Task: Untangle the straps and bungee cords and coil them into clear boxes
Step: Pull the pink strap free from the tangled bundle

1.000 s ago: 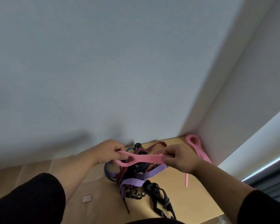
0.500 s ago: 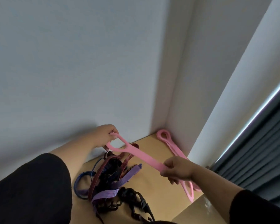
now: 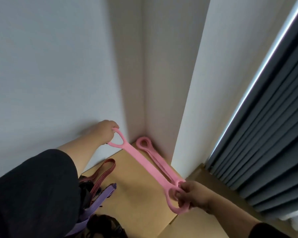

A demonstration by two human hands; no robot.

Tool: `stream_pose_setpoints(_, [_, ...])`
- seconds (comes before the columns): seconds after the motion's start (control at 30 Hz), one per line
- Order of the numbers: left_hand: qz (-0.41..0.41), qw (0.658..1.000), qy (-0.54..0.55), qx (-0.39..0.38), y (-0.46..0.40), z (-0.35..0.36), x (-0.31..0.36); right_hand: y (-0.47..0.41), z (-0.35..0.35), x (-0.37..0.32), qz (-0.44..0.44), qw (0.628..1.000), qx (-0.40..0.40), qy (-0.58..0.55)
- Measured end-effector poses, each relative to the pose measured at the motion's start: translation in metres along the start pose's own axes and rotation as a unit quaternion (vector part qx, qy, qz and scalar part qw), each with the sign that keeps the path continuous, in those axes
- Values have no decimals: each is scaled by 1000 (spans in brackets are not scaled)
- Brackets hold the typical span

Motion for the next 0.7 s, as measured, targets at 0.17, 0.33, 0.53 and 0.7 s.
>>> stream_pose_setpoints(0.17, [38, 998, -35, 27, -31, 21, 22, -2, -26, 29, 22, 995, 72, -66])
stream_pose_setpoints(0.33, [55, 993, -84, 55, -67, 46, 44, -16, -49, 56, 76, 980, 168, -75])
stream_pose_setpoints(0.53, [46, 976, -212, -3, -104, 88, 59, -34, -59, 71, 102, 977, 182, -49])
stream_pose_setpoints(0.7, [37, 956, -286, -54, -127, 116, 77, -46, -61, 73, 111, 983, 147, 3])
Point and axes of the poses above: each hand's wrist, its own y-axis away from the middle knuckle, its own z-axis out of the palm, x = y × z, the point moved 5 cm from there along -y, towards the middle knuckle, and after that the axes turned 4 degrees about -x, right-handed, at the moved point
